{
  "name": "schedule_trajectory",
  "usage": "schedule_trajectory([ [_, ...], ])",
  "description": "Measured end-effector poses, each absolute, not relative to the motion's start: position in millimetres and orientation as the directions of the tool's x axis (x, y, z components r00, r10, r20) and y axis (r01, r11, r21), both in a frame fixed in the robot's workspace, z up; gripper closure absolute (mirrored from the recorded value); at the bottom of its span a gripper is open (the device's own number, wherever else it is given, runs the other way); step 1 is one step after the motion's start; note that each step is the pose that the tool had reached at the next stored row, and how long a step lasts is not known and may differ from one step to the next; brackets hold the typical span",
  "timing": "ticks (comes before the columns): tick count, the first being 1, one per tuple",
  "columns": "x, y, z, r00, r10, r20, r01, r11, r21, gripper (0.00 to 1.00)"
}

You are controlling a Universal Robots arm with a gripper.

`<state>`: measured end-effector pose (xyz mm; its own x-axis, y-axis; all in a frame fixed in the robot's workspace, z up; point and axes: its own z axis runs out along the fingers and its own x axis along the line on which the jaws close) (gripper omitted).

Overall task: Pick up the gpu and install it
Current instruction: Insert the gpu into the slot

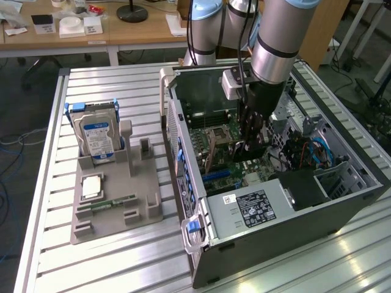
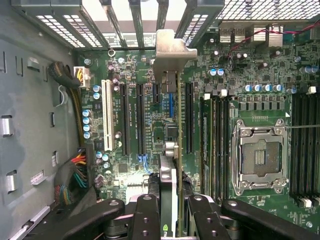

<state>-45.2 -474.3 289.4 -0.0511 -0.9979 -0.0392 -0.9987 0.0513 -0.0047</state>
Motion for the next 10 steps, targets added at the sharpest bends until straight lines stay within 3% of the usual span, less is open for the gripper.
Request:
schedule_trajectory([
  [10,-45.3,-474.2,286.8,-0.051,-0.998,-0.039,-0.999,0.051,-0.005,0.73],
])
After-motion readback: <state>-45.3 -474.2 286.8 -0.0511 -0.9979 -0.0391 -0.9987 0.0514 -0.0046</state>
